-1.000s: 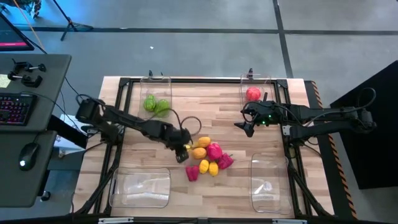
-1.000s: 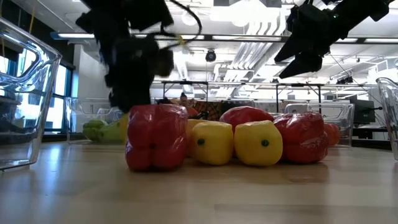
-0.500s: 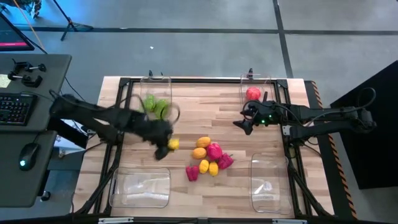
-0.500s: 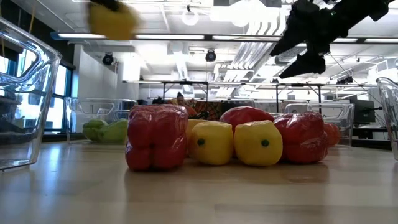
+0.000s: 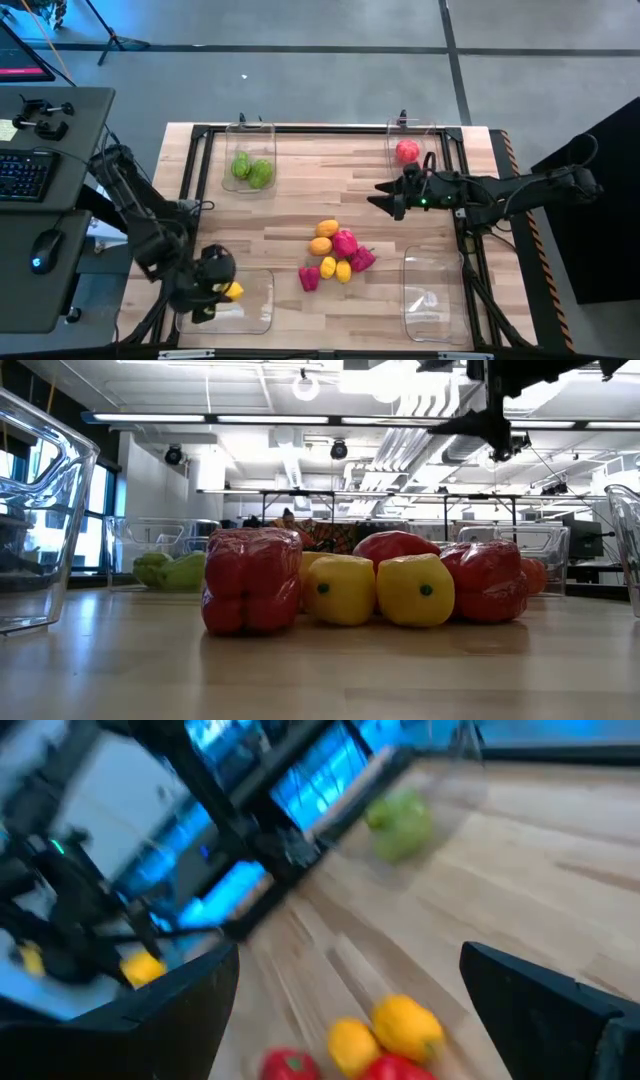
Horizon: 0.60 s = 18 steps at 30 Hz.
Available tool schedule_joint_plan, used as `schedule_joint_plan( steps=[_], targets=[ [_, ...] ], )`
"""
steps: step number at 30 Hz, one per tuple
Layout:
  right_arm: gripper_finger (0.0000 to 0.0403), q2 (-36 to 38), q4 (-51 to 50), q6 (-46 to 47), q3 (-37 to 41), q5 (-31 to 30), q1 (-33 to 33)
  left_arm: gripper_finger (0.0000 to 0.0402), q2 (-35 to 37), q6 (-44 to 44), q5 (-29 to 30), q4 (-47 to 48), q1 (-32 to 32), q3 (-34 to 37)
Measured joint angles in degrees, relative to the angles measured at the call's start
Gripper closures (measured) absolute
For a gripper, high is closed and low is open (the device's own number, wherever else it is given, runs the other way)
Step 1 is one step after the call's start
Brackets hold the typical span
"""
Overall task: Sort produce into baskets
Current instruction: Put the yellow lemon into the bottom left transparent bin
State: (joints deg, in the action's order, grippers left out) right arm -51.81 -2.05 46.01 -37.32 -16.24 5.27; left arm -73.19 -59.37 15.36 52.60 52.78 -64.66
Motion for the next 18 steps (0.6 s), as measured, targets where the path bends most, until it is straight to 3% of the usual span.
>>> schedule_joint_plan(
  steps=[7,18],
  targets=[
    [0.0033,-1.82,8.01,0.1,0.0,-7.39,5.71,0.0218,0.01,-3.2,2.55,1.15,1.57,0.0],
    [0.0033,-7.05,8.3,-0.11,0.0,-4.57,8.77,0.0101,0.0,-4.11,3.44,0.94,-0.3,0.0]
  ],
)
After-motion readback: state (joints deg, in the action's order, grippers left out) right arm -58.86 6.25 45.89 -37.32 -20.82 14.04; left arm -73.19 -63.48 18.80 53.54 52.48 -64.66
